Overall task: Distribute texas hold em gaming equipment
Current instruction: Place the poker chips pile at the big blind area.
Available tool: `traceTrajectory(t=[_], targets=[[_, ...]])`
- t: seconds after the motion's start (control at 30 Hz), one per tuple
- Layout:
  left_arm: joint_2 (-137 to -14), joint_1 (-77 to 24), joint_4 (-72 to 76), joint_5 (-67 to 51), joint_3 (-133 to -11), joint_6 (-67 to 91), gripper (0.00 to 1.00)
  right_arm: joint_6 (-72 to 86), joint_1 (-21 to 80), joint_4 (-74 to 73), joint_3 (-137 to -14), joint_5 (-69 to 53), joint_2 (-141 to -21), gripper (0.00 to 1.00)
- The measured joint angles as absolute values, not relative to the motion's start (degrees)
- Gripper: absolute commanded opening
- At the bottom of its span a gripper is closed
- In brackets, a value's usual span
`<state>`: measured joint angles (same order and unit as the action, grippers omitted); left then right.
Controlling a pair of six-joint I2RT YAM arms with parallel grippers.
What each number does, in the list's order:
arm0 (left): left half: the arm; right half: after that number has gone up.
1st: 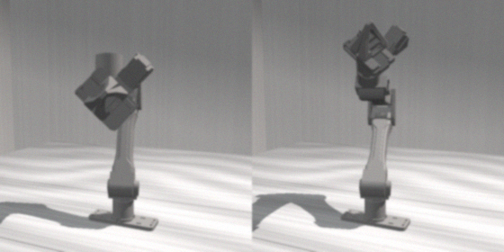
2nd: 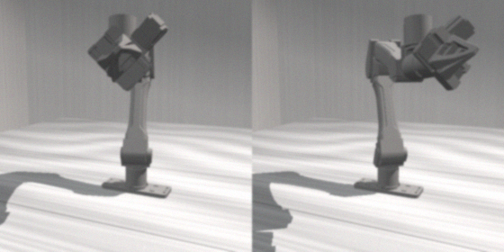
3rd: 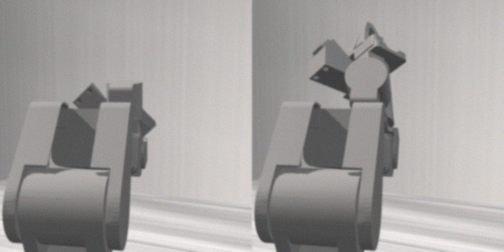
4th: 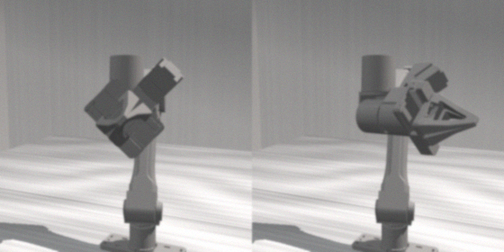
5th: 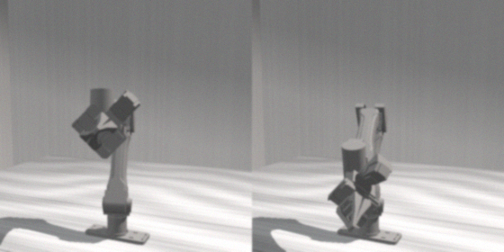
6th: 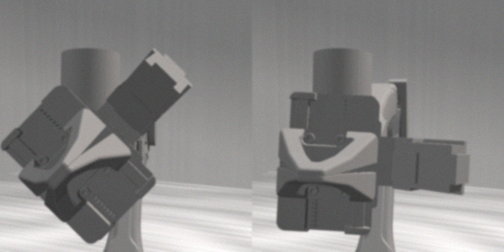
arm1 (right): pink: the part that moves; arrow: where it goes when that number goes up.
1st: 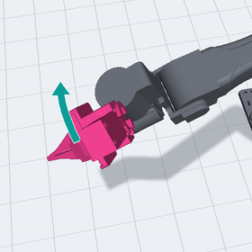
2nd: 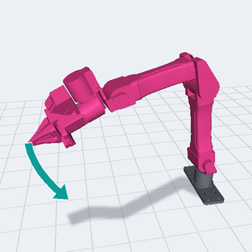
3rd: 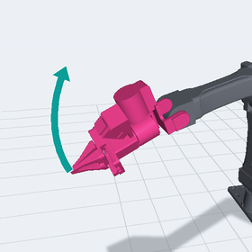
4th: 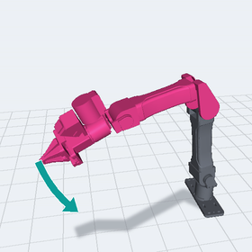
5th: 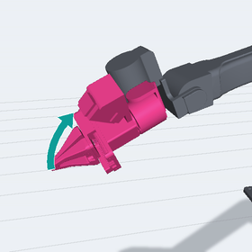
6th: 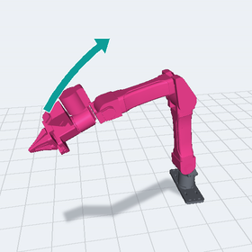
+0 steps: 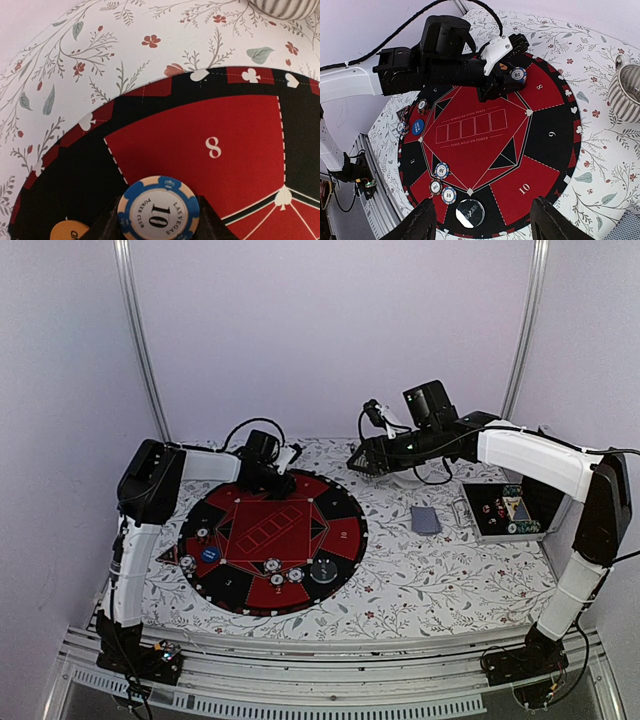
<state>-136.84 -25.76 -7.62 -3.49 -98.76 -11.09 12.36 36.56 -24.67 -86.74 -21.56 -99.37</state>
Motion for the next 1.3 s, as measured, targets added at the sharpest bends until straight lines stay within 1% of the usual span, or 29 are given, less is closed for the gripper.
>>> traceTrajectory(t=[0.2,0.4,0.63,0.83,0.93,1.03,1.1,1.17,1.3], targets=[[-136.4,-25.8,-5.7,-3.6,-97.2,-11.1,0.42,12.4,36.6,-25.1,-87.1,-21.5,-99.4,0.66],[-135.5,-25.8,-3.4,-3.2,-95.1,-10.9,0.56,12.3,36.6,-25.3,-87.7,-21.5,-99.4,0.67],[-135.2,-25.7,-2.6,-2.0,-94.5,-11.1,0.68,12.3,36.6,-25.6,-87.8,-21.6,-99.4,0.67],[-133.3,-25.8,-4.0,-2.1,-93.1,-11.6,0.83,12.3,36.6,-25.7,-87.9,-21.6,-99.4,0.69],[-131.0,-25.8,-5.8,-2.8,-91.5,-12.0,0.87,12.2,36.6,-25.8,-88.3,-21.6,-99.4,0.72],[-127.9,-25.8,-7.0,-3.4,-91.0,-12.4,0.88,12.1,36.6,-25.8,-88.9,-21.6,-99.4,0.78],[-125.6,-25.8,-7.5,-3.7,-91.0,-12.5,0.88,12.1,36.6,-25.9,-88.9,-21.5,-99.4,0.87],[-122.8,-25.8,-8.1,-4.3,-91.0,-12.5,0.88,12.0,36.6,-26.0,-88.9,-21.5,-99.4,0.99],[-116.1,-26.0,-9.8,-5.3,-90.9,-12.1,0.89,11.2,36.6,-26.9,-89.0,-19.5,-98.8,0.99]])
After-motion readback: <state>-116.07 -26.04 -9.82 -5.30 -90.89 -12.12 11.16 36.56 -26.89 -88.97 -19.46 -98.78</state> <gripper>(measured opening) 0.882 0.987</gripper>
